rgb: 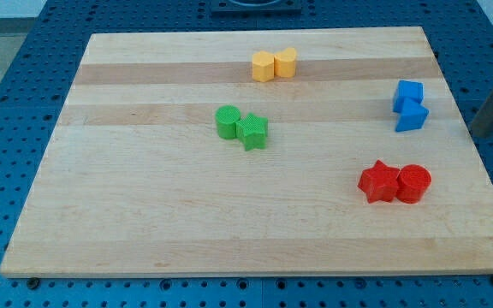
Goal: Push blue cube a bit left
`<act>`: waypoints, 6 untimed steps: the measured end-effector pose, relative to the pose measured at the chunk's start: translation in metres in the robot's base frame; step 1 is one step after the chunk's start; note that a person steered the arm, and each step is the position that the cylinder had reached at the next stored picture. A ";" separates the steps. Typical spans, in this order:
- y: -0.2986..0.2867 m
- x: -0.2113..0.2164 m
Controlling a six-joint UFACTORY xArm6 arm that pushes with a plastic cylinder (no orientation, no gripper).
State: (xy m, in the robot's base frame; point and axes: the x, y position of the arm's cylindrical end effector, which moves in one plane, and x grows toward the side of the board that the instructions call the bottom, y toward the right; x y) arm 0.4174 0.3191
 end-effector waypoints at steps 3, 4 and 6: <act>-0.032 -0.053; -0.039 -0.052; -0.056 -0.034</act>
